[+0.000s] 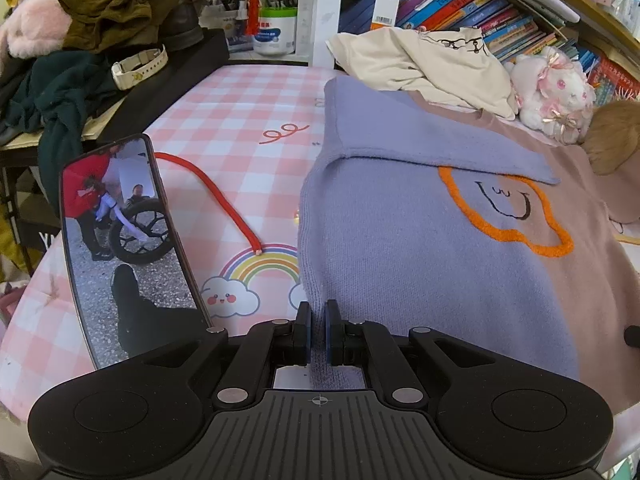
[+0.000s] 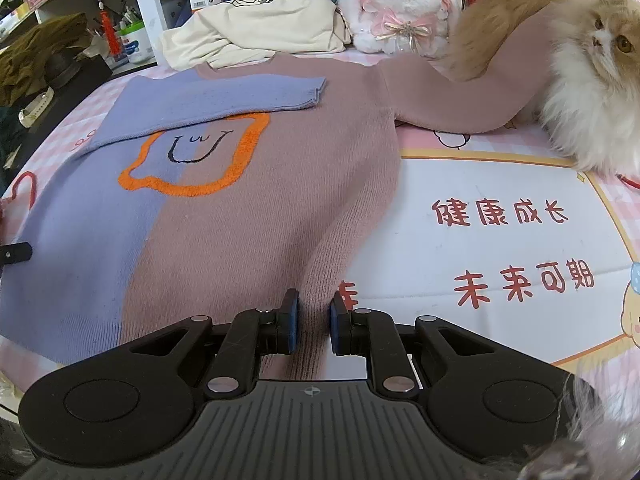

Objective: Fold clothes

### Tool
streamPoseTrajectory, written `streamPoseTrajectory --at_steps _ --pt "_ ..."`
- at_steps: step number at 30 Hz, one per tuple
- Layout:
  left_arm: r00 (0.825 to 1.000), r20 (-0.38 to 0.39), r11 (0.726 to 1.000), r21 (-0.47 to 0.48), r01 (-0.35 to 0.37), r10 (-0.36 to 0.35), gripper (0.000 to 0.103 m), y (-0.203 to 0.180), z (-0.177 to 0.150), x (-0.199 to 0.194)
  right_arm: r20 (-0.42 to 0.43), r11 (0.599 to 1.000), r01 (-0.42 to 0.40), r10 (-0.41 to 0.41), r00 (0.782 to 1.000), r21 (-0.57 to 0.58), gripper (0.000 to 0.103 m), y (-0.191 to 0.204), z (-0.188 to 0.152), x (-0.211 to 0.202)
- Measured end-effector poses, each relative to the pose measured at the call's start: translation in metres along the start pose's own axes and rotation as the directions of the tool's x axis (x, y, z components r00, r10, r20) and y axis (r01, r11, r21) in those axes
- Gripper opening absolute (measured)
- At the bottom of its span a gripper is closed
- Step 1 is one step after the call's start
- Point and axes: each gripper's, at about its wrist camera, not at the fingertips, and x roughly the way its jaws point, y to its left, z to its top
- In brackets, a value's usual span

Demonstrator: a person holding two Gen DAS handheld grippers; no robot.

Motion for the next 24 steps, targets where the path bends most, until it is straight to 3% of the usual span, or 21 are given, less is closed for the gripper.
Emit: streamPoseTrajectory --at_steps 4,8,12,13,16,19,24 --pt "1.0 -0.002 1.0 0.015 -0.009 0.009 0.006 -0.002 0.001 -0.001 0.0 1.0 0.0 0.0 1.0 0.014 0.016 -0.001 -0.001 -0.001" --pt "1.0 0.003 0.999 0.035 -0.024 0.023 0.017 -0.007 0.001 -0.009 0.014 0.999 0.005 -0.005 1.0 0.041 0.027 -0.003 -0.002 -0.007" --pt "0.997 0.081 0.997 0.075 -0.025 0.019 0.07 -0.017 0.002 -0.03 0.048 0.998 0.01 -0.013 0.999 0.061 0.041 -0.004 -0.001 -0.016" --pt "0.993 0.114 0.996 0.092 -0.024 0.013 0.074 -0.021 0.002 -0.036 0.056 0.998 0.011 -0.015 0.998 0.062 0.042 -0.004 0.0 -0.018" --pt "0.983 0.183 0.99 0.142 0.0 -0.027 0.081 -0.032 0.005 -0.05 0.072 0.998 0.022 -0.026 0.997 0.066 0.046 -0.007 0.001 -0.024" --pt "0.977 0.197 0.981 0.188 0.043 -0.08 0.086 -0.044 0.003 -0.053 0.074 0.996 0.039 -0.045 0.996 0.075 0.047 -0.012 0.003 -0.027" --pt "0.984 0.129 0.964 0.251 0.086 -0.121 0.087 -0.063 -0.002 -0.04 0.08 0.994 0.065 -0.072 0.994 0.092 0.053 -0.029 0.011 -0.028"
